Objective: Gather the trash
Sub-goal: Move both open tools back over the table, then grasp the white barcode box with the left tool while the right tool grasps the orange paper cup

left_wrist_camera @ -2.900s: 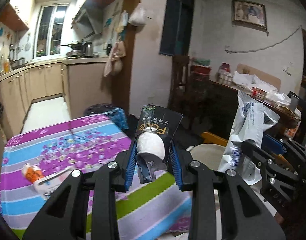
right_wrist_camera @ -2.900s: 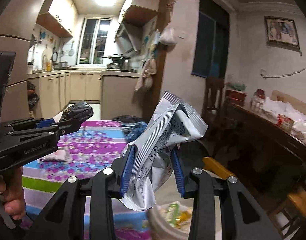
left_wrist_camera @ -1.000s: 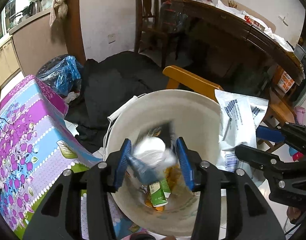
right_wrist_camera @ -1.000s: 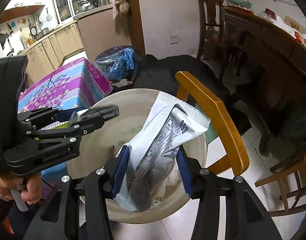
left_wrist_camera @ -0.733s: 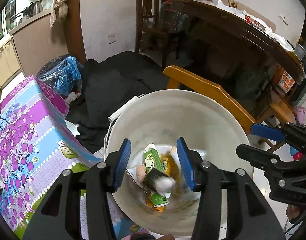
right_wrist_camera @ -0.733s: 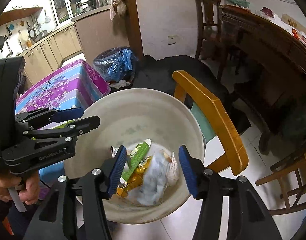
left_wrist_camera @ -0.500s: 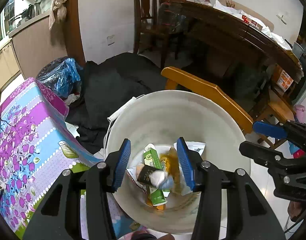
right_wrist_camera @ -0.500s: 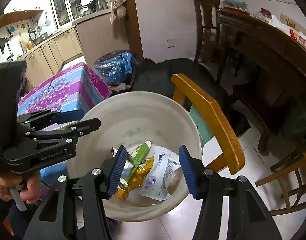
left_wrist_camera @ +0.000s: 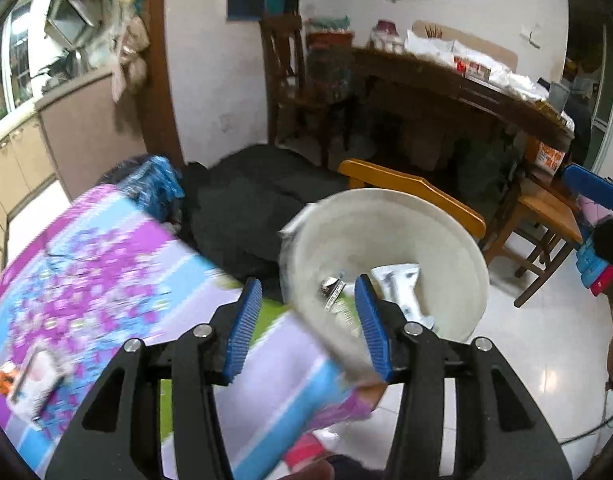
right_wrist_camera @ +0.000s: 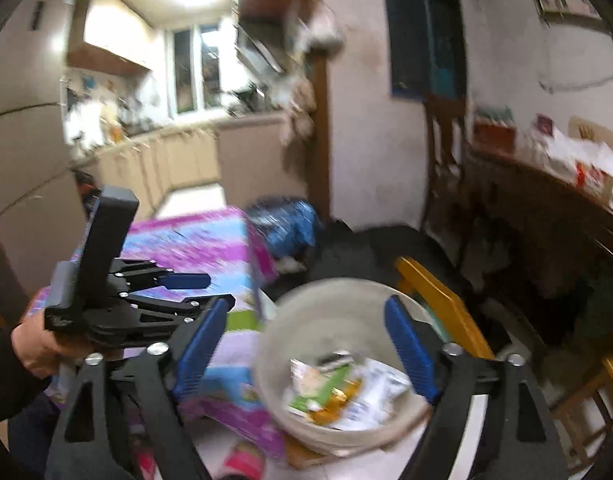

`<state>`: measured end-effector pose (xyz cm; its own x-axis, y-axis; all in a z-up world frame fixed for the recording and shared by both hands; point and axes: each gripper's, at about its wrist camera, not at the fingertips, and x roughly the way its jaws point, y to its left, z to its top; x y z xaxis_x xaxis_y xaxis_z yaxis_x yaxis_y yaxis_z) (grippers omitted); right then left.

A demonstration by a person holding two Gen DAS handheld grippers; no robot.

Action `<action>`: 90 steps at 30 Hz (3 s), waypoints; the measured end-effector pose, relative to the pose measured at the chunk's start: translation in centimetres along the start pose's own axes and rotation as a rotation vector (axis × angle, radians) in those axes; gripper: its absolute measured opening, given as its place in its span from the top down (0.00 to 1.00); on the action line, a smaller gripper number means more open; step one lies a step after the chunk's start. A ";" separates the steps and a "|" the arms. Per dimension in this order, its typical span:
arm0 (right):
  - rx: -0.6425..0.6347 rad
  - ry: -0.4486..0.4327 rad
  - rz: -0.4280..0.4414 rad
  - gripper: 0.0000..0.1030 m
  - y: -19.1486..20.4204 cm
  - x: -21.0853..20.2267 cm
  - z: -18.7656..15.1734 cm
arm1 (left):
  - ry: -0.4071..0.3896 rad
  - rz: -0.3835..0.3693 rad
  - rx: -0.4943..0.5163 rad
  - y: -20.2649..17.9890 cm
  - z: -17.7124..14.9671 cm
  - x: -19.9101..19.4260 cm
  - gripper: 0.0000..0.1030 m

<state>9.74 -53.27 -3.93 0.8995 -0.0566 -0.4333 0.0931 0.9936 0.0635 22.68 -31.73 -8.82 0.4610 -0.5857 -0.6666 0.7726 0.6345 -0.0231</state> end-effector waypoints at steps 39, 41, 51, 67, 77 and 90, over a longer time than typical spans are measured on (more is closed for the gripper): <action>-0.018 0.188 0.422 0.12 17.5 10.8 -4.4 | 0.274 0.136 0.081 25.4 -10.3 1.1 0.81; -0.025 0.184 0.422 0.13 17.7 10.9 -4.2 | 0.252 0.125 0.093 24.4 -10.3 0.8 0.82; -0.054 0.181 0.459 0.39 18.8 11.8 -3.3 | -0.017 0.178 -0.058 23.4 -10.1 -8.7 0.83; -0.398 0.335 0.694 0.26 38.2 27.0 1.4 | -0.131 0.564 -0.547 31.3 -19.3 -19.9 0.83; -0.488 0.467 0.626 0.26 46.0 37.1 1.0 | -0.121 0.565 -0.607 33.2 -20.5 -18.6 0.83; -0.411 0.483 0.515 0.67 45.0 39.2 -0.2 | -0.100 0.565 -0.624 33.7 -21.3 -16.4 0.83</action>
<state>49.14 -10.79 -18.28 0.4949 0.3720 -0.7853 -0.5302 0.8453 0.0663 31.87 9.99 -14.57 0.7646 -0.1201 -0.6332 0.0456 0.9901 -0.1328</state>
